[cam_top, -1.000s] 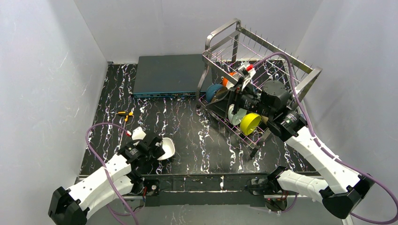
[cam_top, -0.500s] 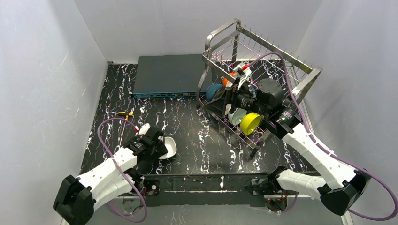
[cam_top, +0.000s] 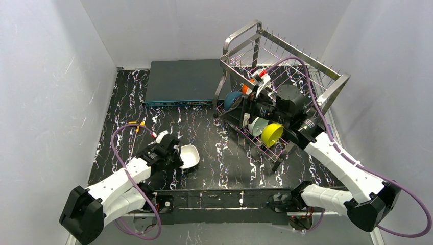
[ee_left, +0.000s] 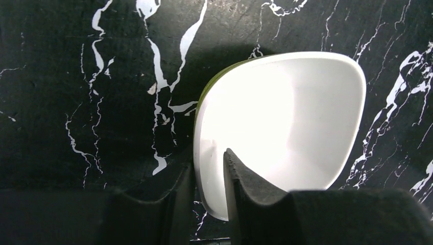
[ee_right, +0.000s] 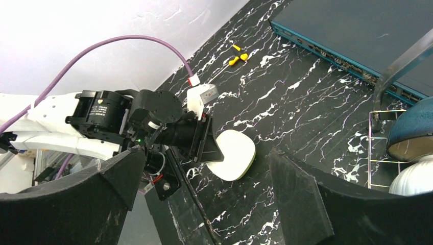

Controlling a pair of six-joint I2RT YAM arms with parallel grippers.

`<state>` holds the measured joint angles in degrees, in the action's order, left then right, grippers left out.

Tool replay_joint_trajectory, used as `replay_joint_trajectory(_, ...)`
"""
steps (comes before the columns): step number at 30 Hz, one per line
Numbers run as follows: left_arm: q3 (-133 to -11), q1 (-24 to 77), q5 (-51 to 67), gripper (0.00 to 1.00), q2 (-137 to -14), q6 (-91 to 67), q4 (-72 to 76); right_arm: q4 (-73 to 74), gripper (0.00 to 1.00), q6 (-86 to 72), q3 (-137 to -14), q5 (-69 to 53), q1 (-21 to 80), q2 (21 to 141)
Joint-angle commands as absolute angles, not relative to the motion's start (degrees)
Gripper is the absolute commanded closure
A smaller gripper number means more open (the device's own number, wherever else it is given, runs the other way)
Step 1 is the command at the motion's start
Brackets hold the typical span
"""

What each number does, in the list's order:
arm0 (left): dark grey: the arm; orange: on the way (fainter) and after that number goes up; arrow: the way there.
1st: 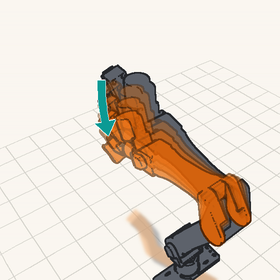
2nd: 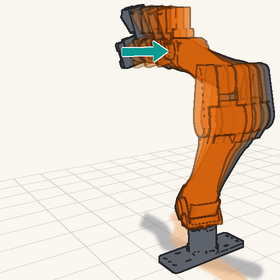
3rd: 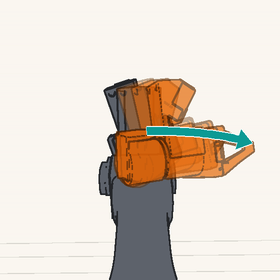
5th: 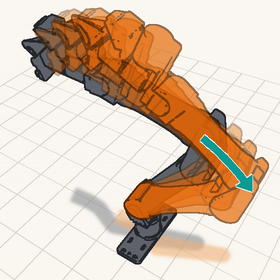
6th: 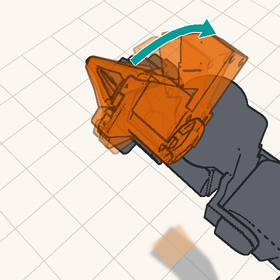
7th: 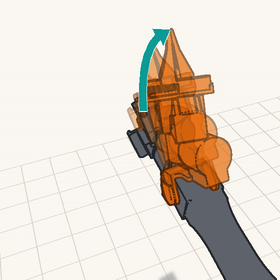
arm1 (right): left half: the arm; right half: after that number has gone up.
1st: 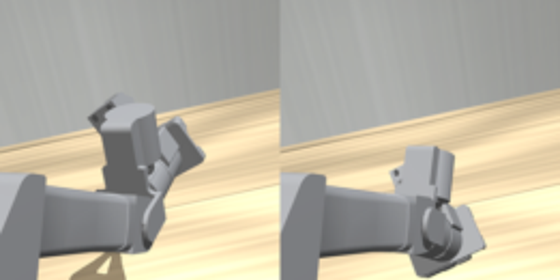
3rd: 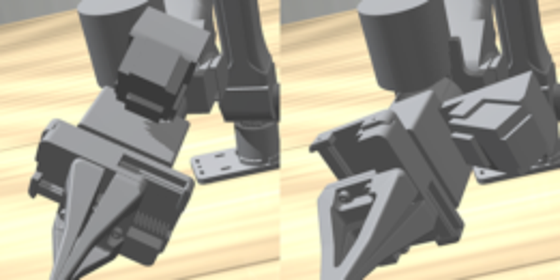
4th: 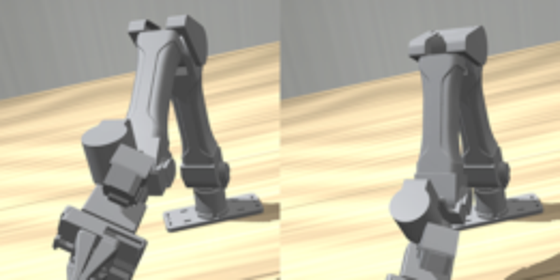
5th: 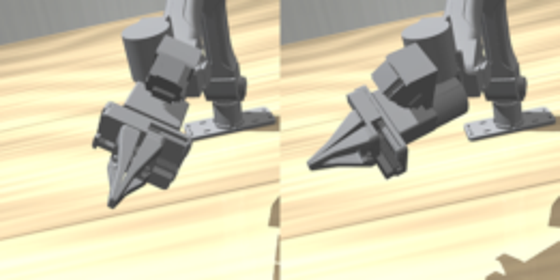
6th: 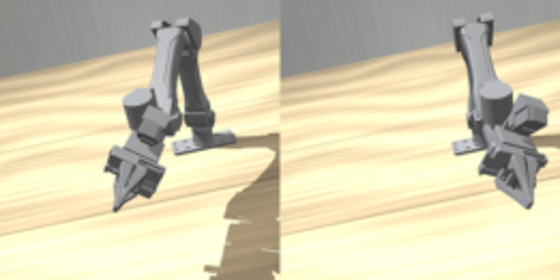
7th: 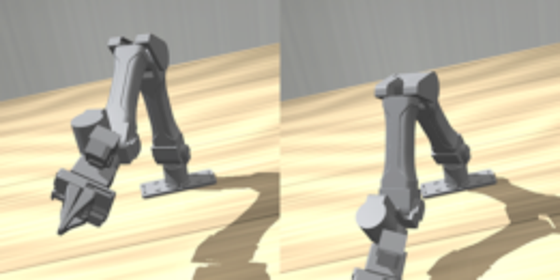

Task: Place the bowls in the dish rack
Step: Pick up the bowl from the center of the board.

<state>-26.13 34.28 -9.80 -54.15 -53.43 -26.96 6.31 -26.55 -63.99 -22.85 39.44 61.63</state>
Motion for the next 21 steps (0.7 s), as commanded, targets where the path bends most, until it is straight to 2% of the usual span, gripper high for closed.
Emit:
replay_joint_trajectory(1,-27.9,34.0,-8.6,0.78,-54.7,-51.1,-26.1,5.4,0.01,-25.1,-65.6,-22.6,39.3,61.1)
replay_joint_trajectory(10,-25.7,34.0,-7.0,0.99,-54.1,-51.6,-23.8,7.0,0.01,-25.5,-65.5,-22.0,39.3,61.3)
replay_joint_trajectory(21,-25.9,34.0,-5.7,1.0,-47.2,-49.0,-24.3,7.8,0.01,-25.7,-65.1,-21.9,39.3,61.4)
